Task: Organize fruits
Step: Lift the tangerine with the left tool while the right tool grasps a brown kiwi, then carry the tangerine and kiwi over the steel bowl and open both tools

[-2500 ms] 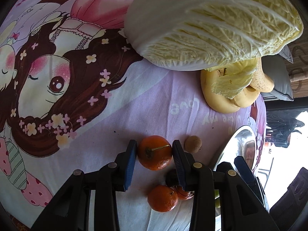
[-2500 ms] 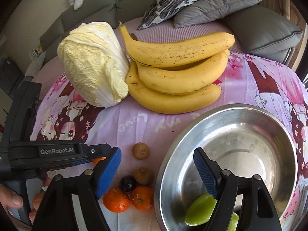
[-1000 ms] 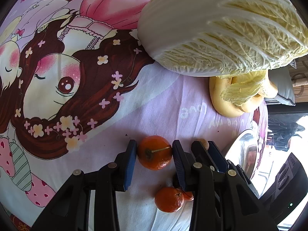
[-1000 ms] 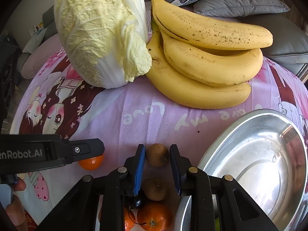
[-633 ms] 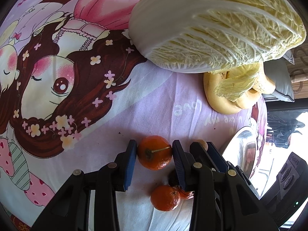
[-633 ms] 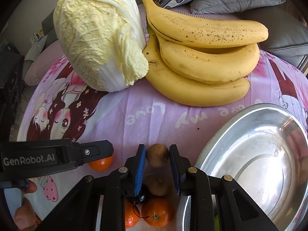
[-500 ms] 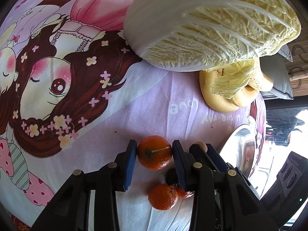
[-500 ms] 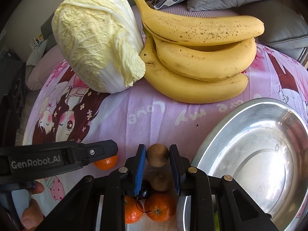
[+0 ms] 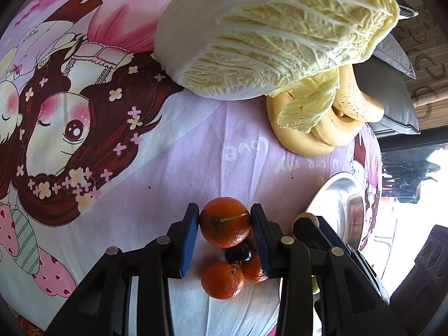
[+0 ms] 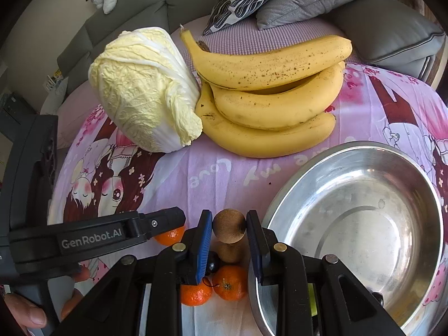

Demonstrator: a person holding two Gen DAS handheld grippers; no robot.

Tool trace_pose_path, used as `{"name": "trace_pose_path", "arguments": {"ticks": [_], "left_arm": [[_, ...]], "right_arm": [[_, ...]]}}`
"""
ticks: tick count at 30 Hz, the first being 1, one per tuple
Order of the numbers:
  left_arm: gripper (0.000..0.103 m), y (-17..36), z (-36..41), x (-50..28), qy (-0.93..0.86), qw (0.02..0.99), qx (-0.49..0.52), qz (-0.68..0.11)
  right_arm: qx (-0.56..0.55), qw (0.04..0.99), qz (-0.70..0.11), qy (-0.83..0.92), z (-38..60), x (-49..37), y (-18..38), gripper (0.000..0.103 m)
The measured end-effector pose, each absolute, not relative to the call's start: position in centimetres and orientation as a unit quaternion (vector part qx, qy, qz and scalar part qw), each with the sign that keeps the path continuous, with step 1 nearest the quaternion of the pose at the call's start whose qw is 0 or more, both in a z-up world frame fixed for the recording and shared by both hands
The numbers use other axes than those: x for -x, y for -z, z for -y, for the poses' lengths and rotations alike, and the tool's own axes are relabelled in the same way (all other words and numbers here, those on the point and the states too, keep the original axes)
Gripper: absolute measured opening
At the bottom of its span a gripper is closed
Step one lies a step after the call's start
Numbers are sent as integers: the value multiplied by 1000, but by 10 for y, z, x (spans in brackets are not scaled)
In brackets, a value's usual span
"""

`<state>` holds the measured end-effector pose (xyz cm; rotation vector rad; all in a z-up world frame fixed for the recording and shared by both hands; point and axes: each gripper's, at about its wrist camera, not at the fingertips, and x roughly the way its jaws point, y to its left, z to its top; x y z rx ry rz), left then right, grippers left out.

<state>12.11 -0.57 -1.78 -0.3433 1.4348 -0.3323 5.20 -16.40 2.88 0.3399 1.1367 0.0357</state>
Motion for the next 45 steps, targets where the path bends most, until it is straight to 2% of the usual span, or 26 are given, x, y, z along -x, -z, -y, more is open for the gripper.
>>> {"name": "trace_pose_path", "arguments": {"ticks": [20, 30, 45], "left_arm": [[39, -10, 100, -85, 231, 730, 85, -637], [39, -8, 139, -68, 280, 728, 29, -626], [39, 4, 154, -66, 280, 722, 5, -633]], "right_arm": [[-210, 816, -525, 120, 263, -18, -33, 27], [-243, 805, -508, 186, 317, 5, -36, 27], [-230, 785, -550, 169, 304, -4, -12, 27]]}}
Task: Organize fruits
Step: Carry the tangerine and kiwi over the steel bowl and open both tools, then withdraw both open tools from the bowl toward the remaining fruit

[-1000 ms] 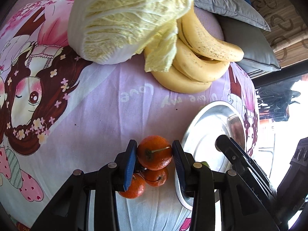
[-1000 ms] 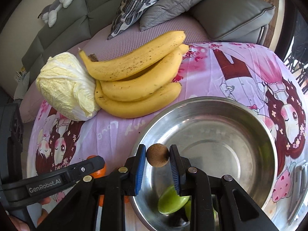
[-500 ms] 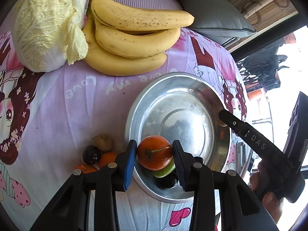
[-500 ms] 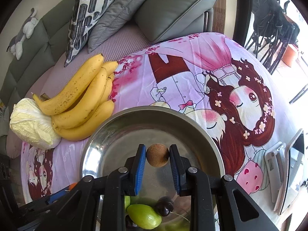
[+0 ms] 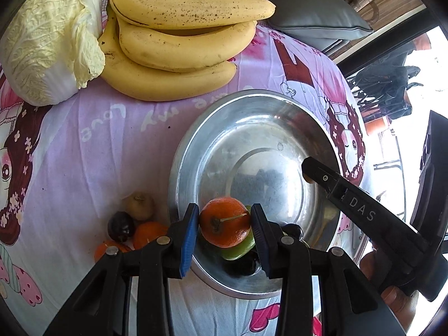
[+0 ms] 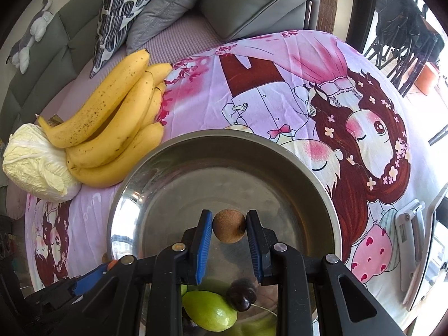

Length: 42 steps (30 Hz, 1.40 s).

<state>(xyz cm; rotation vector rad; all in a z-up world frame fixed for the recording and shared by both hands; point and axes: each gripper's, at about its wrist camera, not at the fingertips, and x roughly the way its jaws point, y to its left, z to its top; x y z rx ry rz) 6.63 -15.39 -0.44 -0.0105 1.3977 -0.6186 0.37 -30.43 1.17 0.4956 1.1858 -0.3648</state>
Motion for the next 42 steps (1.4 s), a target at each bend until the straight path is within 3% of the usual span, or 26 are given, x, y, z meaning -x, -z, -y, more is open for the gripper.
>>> {"name": "trace_pose_path", "arguments": {"ticks": [15, 19, 23, 26, 30, 34, 38, 42], "left_arm": [[39, 6, 154, -65, 276, 718, 1, -639], [39, 4, 152, -65, 274, 720, 1, -638], [39, 2, 149, -66, 272, 720, 3, -638], [42, 2, 145, -68, 267, 718, 8, -643], [55, -1, 135, -72, 256, 720, 19, -644], [59, -3, 123, -79, 245, 724, 37, -644], [72, 0, 110, -89, 215, 731, 45, -646], [73, 5, 94, -98, 183, 738, 46, -648]], "right_arm": [[-221, 772, -575, 156, 289, -9, -2, 29], [-224, 765, -579, 167, 293, -12, 3, 50], [-233, 765, -574, 177, 298, -9, 2, 64], [-238, 759, -577, 183, 302, -8, 5, 67], [-236, 757, -579, 190, 305, -8, 7, 75], [-233, 760, -577, 189, 306, -7, 7, 79], [-226, 761, -578, 189, 300, -6, 6, 83], [-222, 761, -581, 186, 297, -6, 7, 86]]}}
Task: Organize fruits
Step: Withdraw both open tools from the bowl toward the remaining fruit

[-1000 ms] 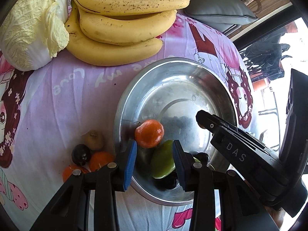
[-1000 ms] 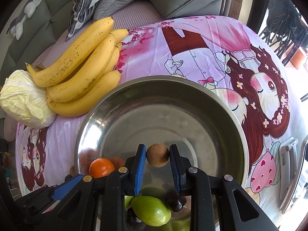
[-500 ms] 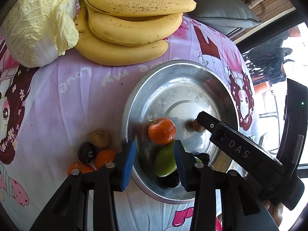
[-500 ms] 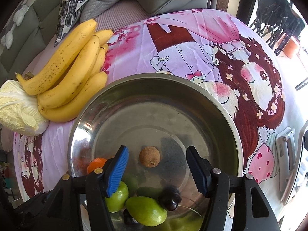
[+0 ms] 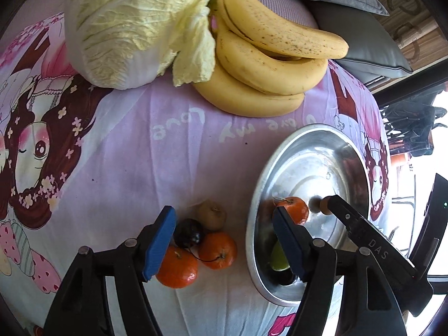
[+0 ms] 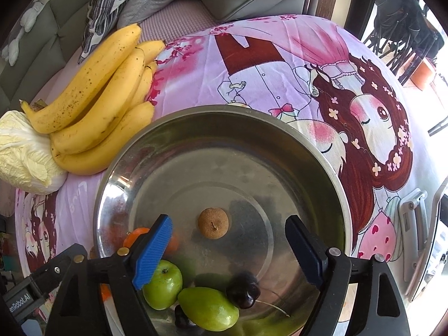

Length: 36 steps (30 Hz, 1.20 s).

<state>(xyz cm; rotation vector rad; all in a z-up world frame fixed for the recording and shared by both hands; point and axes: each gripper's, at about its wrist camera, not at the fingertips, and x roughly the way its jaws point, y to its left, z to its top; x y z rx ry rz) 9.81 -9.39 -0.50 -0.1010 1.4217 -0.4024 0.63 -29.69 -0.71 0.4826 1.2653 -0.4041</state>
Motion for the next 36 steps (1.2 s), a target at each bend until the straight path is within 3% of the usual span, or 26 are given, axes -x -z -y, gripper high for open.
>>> {"name": "trace_pose_path", "arguments": {"ticks": [4, 20, 23, 29, 36], "left_arm": [[78, 10, 80, -108, 161, 741, 56, -650], [80, 22, 58, -119, 130, 739, 64, -658], [87, 26, 64, -118, 127, 740, 63, -657], [93, 33, 64, -121, 119, 744, 60, -654], [94, 33, 59, -124, 117, 753, 64, -644]], "right_arm": [[-217, 759, -586, 184, 295, -8, 8, 86], [-202, 764, -590, 168, 287, -17, 15, 100], [-205, 766, -588, 162, 285, -17, 16, 103], [-209, 768, -583, 160, 285, -17, 16, 103], [-210, 769, -581, 165, 285, -16, 16, 103]]}}
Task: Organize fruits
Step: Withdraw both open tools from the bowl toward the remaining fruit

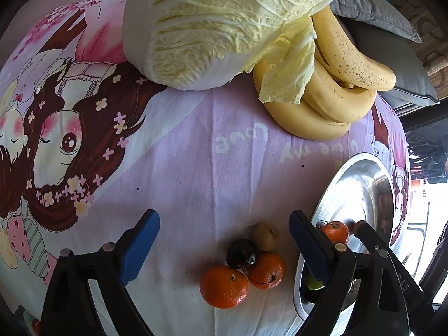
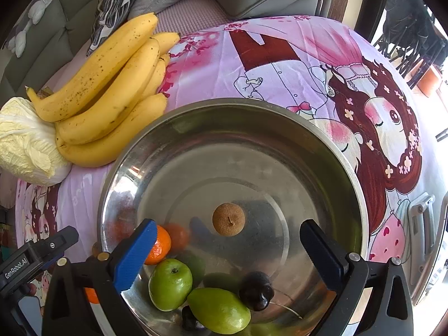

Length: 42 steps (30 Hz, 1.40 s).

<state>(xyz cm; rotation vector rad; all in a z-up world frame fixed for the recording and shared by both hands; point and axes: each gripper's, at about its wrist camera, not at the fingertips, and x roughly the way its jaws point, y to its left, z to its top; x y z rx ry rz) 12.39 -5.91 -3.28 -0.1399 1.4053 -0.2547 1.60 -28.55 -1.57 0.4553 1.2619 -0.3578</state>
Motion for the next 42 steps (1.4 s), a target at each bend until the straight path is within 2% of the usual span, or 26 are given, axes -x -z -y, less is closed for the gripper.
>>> {"name": "trace_pose_path", "arguments": {"ticks": [22, 42], "left_arm": [[94, 31, 35, -104, 126, 769, 105, -617], [94, 47, 13, -69, 150, 741, 157, -636]], "right_arm": [[-188, 787, -580, 89, 233, -15, 2, 103], [-195, 779, -591, 74, 211, 5, 10, 103]]}}
